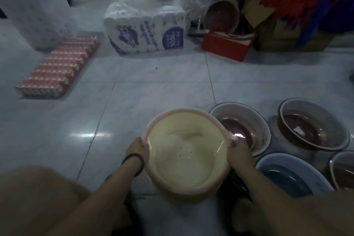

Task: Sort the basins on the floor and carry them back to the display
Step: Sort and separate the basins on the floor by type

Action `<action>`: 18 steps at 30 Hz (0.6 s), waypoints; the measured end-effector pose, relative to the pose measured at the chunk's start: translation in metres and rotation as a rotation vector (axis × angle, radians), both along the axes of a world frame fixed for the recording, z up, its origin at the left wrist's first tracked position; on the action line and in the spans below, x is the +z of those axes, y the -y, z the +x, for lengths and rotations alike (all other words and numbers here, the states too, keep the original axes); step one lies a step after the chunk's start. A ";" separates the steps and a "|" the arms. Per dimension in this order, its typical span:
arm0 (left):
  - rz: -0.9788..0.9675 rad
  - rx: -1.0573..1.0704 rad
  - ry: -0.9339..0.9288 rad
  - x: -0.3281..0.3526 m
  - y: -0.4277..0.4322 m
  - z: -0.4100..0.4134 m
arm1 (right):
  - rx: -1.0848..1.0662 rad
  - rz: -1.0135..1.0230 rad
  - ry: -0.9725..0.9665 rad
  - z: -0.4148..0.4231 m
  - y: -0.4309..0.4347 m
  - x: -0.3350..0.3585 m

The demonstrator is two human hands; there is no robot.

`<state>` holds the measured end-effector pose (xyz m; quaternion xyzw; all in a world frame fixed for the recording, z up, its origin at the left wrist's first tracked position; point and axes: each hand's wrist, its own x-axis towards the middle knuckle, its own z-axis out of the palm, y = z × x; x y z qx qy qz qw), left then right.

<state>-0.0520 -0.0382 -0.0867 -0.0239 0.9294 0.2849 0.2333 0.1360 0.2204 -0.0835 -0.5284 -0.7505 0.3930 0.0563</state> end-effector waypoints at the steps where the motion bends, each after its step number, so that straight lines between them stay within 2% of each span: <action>1: -0.036 -0.006 -0.006 -0.010 -0.002 0.003 | 0.014 -0.008 0.044 0.004 0.002 -0.009; 7: -0.069 0.047 0.044 -0.051 -0.013 0.013 | 0.064 -0.168 0.155 0.012 -0.006 -0.049; 11: -0.074 0.041 0.094 -0.067 -0.011 0.005 | 0.216 -0.209 0.286 0.014 -0.020 -0.094; 18: -0.101 0.082 0.149 -0.073 -0.015 0.002 | 0.255 -0.235 0.319 0.006 -0.021 -0.080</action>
